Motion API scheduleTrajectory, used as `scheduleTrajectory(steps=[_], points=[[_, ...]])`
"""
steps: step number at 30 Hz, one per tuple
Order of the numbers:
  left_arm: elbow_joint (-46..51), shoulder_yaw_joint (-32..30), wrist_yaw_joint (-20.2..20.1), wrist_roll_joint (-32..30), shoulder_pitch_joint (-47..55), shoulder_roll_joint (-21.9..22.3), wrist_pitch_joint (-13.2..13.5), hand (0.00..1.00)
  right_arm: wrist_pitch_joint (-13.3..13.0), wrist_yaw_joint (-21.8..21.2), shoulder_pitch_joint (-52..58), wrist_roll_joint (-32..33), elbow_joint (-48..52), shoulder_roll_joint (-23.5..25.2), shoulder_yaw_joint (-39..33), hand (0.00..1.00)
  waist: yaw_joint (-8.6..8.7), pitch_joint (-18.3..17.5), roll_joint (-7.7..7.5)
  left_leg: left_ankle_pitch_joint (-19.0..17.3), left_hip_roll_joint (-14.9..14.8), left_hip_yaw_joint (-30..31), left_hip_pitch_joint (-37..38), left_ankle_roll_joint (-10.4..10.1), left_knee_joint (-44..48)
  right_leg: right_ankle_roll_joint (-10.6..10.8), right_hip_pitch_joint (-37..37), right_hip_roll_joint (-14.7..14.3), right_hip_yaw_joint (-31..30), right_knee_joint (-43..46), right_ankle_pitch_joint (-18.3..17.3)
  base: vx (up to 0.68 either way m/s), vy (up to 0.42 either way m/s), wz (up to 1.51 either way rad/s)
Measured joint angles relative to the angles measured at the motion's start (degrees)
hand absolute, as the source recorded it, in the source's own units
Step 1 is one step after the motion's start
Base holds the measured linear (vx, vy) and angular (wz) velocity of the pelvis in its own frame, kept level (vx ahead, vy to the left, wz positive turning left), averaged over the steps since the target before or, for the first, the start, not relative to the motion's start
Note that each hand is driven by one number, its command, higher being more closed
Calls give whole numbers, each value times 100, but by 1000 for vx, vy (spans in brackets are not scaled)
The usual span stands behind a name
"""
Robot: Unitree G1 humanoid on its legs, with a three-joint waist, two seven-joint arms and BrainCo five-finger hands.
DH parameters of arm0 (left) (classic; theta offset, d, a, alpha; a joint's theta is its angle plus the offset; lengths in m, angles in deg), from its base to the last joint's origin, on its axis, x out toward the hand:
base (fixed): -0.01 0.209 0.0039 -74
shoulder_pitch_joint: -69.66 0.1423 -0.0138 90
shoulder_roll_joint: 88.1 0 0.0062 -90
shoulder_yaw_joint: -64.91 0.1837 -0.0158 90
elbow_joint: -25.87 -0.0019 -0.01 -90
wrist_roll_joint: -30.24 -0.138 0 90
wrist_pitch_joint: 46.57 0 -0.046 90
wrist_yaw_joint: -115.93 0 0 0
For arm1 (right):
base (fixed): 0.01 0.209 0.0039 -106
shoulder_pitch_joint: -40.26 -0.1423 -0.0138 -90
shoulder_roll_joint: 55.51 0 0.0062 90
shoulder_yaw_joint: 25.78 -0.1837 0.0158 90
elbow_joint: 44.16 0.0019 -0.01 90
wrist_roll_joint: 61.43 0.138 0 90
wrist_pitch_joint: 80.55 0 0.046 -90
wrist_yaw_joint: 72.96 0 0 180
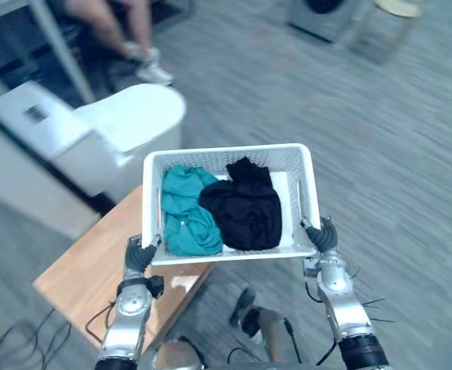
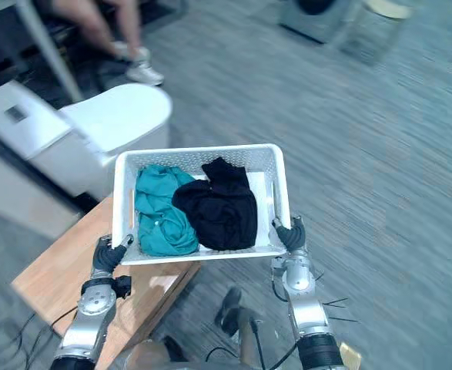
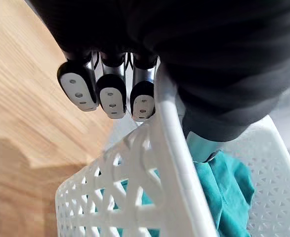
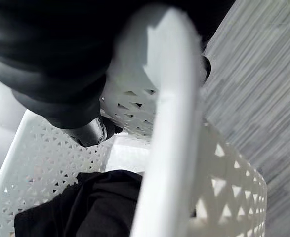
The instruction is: Pick up the laundry basket with both hands and put the clothes into the washing machine.
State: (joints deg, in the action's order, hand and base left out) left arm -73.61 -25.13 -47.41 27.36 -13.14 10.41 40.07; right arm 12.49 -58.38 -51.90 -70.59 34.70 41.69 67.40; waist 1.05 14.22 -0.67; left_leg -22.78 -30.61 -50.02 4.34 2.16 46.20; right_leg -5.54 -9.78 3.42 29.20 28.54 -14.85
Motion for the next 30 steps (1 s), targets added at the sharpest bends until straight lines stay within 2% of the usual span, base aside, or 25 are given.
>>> scheduleTrajectory(steps=[1, 2, 3, 5, 7, 9, 10, 11, 12, 13, 14, 15, 16, 17, 18, 20, 21, 22, 23, 25, 26, 27, 28, 29, 30], points=[[-16, 41, -1, 1, 148, 1, -81, 100, 118, -28, 83, -1, -10, -11, 62, 100, -10, -13, 43, 136, -241, 658, -322, 713, 686, -131, 178, -343, -273, -215, 58, 97, -109, -153], [-20, 76, -1, 2, 225, 1, -94, 100, 145, -31, 126, -1, -9, -3, 75, 100, -62, -12, 44, 117, -98, 1179, -474, 631, 847, -192, 257, -464, -437, -309, 93, 144, -107, -160], [-21, 181, 5, 5, 371, 69, -98, 100, 150, -41, 182, -1, -2, -107, 71, 100, -209, -20, 48, 146, 515, 2191, -785, 448, 989, -290, 357, -605, -839, -436, 93, 126, -54, -173], [-21, 224, 5, 4, 669, 277, -100, 100, 168, -92, 285, -3, 52, -209, 72, 100, -268, -72, 129, 2, 1717, 3453, -1321, 180, 558, -346, 618, -726, -1309, -787, 154, 187, -18, -167], [-21, 242, 4, 3, 709, 291, -99, 100, 181, -102, 444, -10, 190, -233, 68, 100, -323, -99, 171, -34, 2066, 3674, -1560, 108, 19, -254, 761, -746, -1392, -1040, 212, 186, 21, -89], [-18, 280, -17, 0, 701, 285, -99, 100, 184, -97, 628, -42, 382, -229, 46, 100, -336, -112, 193, 183, 2403, 3776, -2100, -211, -1088, -67, 974, -761, -1499, -1559, 359, 274, 55, -65], [-18, 290, -33, -1, 705, 314, -99, 100, 185, -95, 655, -42, 382, -229, 2, 100, -342, -114, 204, 350, 2507, 3777, -2253, -382, -1551, -10, 1085, -769, -1553, -1741, 393, 327, 73, -35], [-17, 284, -37, -3, 717, 396, -101, 100, 186, -88, 680, -41, 377, -228, -43, 100, -370, -130, 232, 773, 2599, 3772, -2377, -469, -2167, 106, 1241, -787, -1621, -1973, 458, 298, 72, -31], [-16, 277, -36, -3, 732, 428, -102, 100, 187, -82, 679, -41, 376, -229, -56, 100, -417, -136, 239, 1044, 2625, 3750, -2383, -454, -2392, 142, 1319, -795, -1698, -2089, 464, 370, 95, -43], [-14, 279, -36, -3, 756, 502, -103, 100, 186, -83, 679, -41, 377, -229, -96, 100, -522, -173, 251, 1488, 2671, 3703, -2315, -339, -2588, 199, 1469, -799, -1832, -2295, 471, 355, 96, -37], [-9, 276, -36, -4, 754, 530, -105, 100, 186, -75, 676, -42, 376, -227, -106, 100, -536, -216, 254, 1632, 2690, 3685, -2332, -185, -2601, 231, 1495, -787, -1863, -2345, 459, 482, 133, -31], [14, 228, -38, -7, 753, 575, -106, 100, 187, -78, 650, -43, 372, -215, -109, 100, -542, -266, 239, 1777, 2680, 3568, -2365, 55, -2517, 367, 1492, -727, -1914, -2289, 363, 510, 143, -24], [12, 196, -38, -7, 758, 616, -118, 100, 187, -81, 635, -45, 341, -185, -117, 100, -573, -280, 223, 1676, 2680, 3400, -2247, 401, -2364, 711, 1403, -605, -2018, -1861, 114, 516, 144, -29], [12, 190, -38, -7, 776, 624, -128, 100, 187, -82, 636, -47, 305, -158, -130, 100, -614, -281, 224, 1574, 2687, 3316, -2169, 523, -2316, 915, 1299, -530, -2063, -1458, -18, 523, 152, -43], [11, 192, -42, -7, 830, 597, -137, 100, 187, -108, 648, -71, 220, -89, -157, 100, -642, -284, 212, 1269, 2761, 3173, -1847, 585, -2263, 1328, 818, -271, -2188, 93, -222, 517, 154, -28], [7, 201, -43, -6, 862, 504, -147, 100, 186, -111, 650, -94, 129, -27, -160, 100, -555, -267, 149, 973, 2975, 3176, -1415, 637, -2269, 1586, 234, 168, -2113, 1989, -8, 538, 135, 6], [8, 206, -42, -7, 914, 433, -159, 100, 187, -123, 662, -109, 39, 53, -156, 100, -469, -270, 129, 763, 3145, 3223, -986, 689, -2335, 1250, -25, 573, -1951, 3182, -39, 570, 79, 26], [12, 209, -37, -6, 964, 372, -168, 100, 187, -125, 680, -116, 6, 120, -153, 100, -355, -279, 174, 591, 3184, 3272, -591, 678, -2460, 891, -248, 762, -1835, 3584, -164, 651, 66, 23], [14, 208, -35, -6, 968, 324, -173, 100, 182, -124, 684, -117, 7, 135, -148, 100, -325, -293, 208, 543, 3179, 3309, -429, 646, -2557, 793, -379, 812, -1754, 3541, -226, 614, 38, 13], [114, 227, -36, -5, 885, 167, -170, 100, 168, -123, 662, -115, 14, 180, -147, 100, -226, -295, 243, 466, 3103, 3491, 66, 515, -3031, 675, -1014, 872, -1387, 2493, -307, 541, -6, 27], [109, 246, -37, -5, 867, 132, -172, 100, 162, -123, 655, -115, 16, 178, -151, 100, -184, -292, 251, 460, 3077, 3537, 181, 499, -3130, 691, -1174, 848, -1345, 2118, -294, 521, -55, 35], [98, 336, -37, -5, 825, 89, -180, 100, 156, -121, 663, -111, 24, 157, -155, 100, -151, -258, 313, 444, 2984, 3592, 467, 421, -3396, 822, -1382, 721, -1350, 1061, -92, 557, -93, 33], [88, 450, -38, -5, 763, 30, -186, 100, 158, -119, 670, -107, 24, 152, -253, 100, -114, -209, 361, 402, 2900, 3645, 792, 255, -3630, 923, -1464, 589, -1351, -218, 480, 582, -116, 34], [88, 468, -38, -6, 738, 23, -186, 100, 158, -117, 673, -104, 24, 159, -280, 100, -75, -199, 347, 379, 2881, 3670, 950, 158, -3729, 963, -1468, 541, -1361, -887, 814, 633, -160, 42], [88, 471, -37, -8, 716, 24, -187, 100, 158, -102, 677, -103, 38, 157, -284, 100, 12, -206, 302, 278, 2869, 3743, 1276, -45, -3898, 1034, -1463, 536, -1420, -1841, 1351, 676, -194, 44]])
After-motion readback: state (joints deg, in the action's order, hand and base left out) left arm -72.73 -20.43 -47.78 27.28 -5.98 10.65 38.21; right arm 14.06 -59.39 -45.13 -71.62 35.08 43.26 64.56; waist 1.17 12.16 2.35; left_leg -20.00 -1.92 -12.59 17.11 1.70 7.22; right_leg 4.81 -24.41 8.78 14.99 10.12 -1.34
